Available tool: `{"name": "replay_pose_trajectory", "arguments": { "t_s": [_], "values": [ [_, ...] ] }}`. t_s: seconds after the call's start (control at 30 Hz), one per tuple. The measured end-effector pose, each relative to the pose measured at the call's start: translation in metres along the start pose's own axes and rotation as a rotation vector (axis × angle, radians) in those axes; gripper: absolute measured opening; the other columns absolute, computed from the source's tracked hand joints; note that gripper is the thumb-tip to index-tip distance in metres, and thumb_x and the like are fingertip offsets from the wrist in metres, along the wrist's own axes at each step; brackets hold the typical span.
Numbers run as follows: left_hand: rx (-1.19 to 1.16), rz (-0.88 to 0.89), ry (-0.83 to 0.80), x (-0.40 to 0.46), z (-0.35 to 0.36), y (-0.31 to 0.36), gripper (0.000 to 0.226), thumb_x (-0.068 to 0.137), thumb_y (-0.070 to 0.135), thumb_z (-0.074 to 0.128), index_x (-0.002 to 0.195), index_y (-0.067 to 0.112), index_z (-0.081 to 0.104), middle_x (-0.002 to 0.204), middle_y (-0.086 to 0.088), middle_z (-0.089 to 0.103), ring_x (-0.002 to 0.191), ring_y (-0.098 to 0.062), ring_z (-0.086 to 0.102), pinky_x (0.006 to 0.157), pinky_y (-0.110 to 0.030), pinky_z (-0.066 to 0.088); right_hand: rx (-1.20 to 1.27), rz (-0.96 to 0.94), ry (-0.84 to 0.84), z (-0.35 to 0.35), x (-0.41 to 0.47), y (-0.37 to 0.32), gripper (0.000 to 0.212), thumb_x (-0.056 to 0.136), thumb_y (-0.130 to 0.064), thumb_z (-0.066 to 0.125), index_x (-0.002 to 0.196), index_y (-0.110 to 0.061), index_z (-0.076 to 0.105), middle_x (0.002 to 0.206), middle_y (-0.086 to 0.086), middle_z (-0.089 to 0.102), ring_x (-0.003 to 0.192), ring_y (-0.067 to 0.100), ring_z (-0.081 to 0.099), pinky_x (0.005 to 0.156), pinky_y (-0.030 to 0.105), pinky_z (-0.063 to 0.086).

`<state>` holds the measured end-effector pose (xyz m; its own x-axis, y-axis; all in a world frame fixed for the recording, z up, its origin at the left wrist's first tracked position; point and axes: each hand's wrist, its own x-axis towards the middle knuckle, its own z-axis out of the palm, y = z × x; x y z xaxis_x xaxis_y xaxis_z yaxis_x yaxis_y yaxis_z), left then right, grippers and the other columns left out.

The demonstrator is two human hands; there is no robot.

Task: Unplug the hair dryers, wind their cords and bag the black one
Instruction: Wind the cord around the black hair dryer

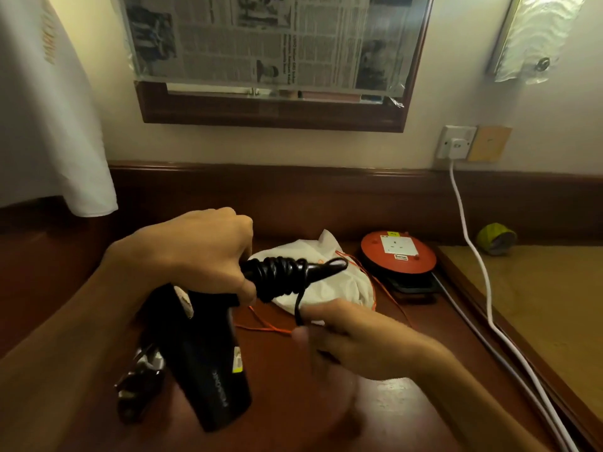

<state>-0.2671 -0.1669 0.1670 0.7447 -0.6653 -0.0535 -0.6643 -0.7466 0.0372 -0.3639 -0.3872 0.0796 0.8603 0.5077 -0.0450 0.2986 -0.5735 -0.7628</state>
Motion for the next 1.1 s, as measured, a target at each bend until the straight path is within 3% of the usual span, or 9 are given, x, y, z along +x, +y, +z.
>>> {"name": "replay_pose_trajectory", "arguments": {
  "t_s": [0.07,0.2,0.3,0.4,0.5,0.6,0.77,0.97,1.1],
  "values": [
    [-0.17,0.056,0.078,-0.004,-0.005,-0.006,0.036,0.07,0.056,0.087,0.074,0.021,0.079,0.061,0.004,0.07,0.055,-0.005,0.064,0.052,-0.021,0.046,0.408,-0.061,0.049,0.01,0.006,0.015,0.034,0.107,-0.03,0.046,0.093,-0.001,0.054,0.058,0.016,0.048,0.047,0.026,0.046,0.051,0.032,0.042],
    [-0.605,0.17,0.026,-0.01,-0.01,-0.013,0.016,0.075,0.029,0.091,0.082,0.016,0.084,0.077,-0.001,0.079,0.072,-0.013,0.076,0.065,-0.028,0.057,0.726,-0.013,-0.02,0.018,0.018,0.053,0.056,0.098,-0.051,0.053,0.068,-0.004,0.054,0.05,0.008,0.019,0.042,0.021,0.018,0.046,0.032,0.023],
    [-0.676,0.261,-0.111,-0.01,-0.003,-0.007,0.013,0.076,0.018,0.091,0.084,0.011,0.084,0.077,-0.004,0.079,0.07,-0.015,0.075,0.063,-0.022,0.053,0.661,0.033,-0.09,-0.001,0.023,0.066,0.045,0.086,-0.043,0.074,0.067,-0.009,0.051,0.051,0.004,0.025,0.043,0.019,0.021,0.047,0.034,0.015],
    [-0.591,0.292,-0.236,-0.007,0.003,0.004,0.019,0.077,0.024,0.091,0.081,0.007,0.083,0.073,-0.01,0.076,0.062,-0.021,0.07,0.057,-0.029,0.049,0.399,0.28,-0.027,-0.032,0.027,0.067,0.037,0.059,-0.004,0.089,0.077,0.008,0.059,0.053,0.0,0.059,0.041,0.015,0.052,0.042,0.025,0.039],
    [-0.443,0.282,-0.353,-0.003,0.01,0.018,0.031,0.076,0.035,0.091,0.08,0.006,0.081,0.076,-0.014,0.076,0.068,-0.032,0.07,0.061,-0.043,0.054,0.225,0.246,-0.231,-0.056,0.041,0.043,0.01,0.085,0.005,0.066,0.09,0.014,0.068,0.078,0.019,0.064,0.06,0.022,0.057,0.058,0.026,0.047],
    [-0.259,0.181,-0.443,0.001,0.019,0.033,0.036,0.075,0.042,0.089,0.081,0.008,0.08,0.075,-0.008,0.075,0.062,-0.021,0.069,0.057,-0.034,0.052,0.025,0.267,-0.327,-0.072,0.052,0.017,0.017,0.094,-0.005,0.066,0.097,0.011,0.07,0.078,0.018,0.054,0.054,0.014,0.044,0.049,0.024,0.04],
    [-0.004,0.093,-0.293,0.016,0.026,0.034,0.049,0.065,0.056,0.087,0.074,0.009,0.075,0.061,-0.001,0.065,0.051,-0.016,0.059,0.048,-0.034,0.044,-0.073,0.308,-0.405,-0.088,0.056,-0.014,0.024,0.093,0.007,0.056,0.114,0.017,0.062,0.096,0.036,0.069,0.075,0.04,0.068,0.082,0.059,0.058],
    [-0.072,-0.001,-0.102,0.04,0.016,0.008,0.049,0.062,0.058,0.088,0.058,0.014,0.068,0.054,-0.002,0.063,0.052,-0.018,0.061,0.048,-0.036,0.045,0.046,0.379,-0.084,-0.079,0.05,-0.02,0.028,0.1,-0.001,0.054,0.127,-0.002,0.048,0.099,0.027,0.074,0.077,0.04,0.074,0.071,0.048,0.063],
    [-0.304,-0.02,-0.018,0.05,0.016,-0.019,0.046,0.069,0.052,0.089,0.057,0.012,0.072,0.051,-0.002,0.057,0.045,-0.014,0.05,0.052,-0.036,0.039,0.08,0.205,0.351,-0.05,0.04,-0.008,0.025,0.099,-0.017,0.062,0.105,-0.008,0.04,0.077,0.018,0.076,0.058,0.03,0.069,0.047,0.035,0.048]
  ]
}}
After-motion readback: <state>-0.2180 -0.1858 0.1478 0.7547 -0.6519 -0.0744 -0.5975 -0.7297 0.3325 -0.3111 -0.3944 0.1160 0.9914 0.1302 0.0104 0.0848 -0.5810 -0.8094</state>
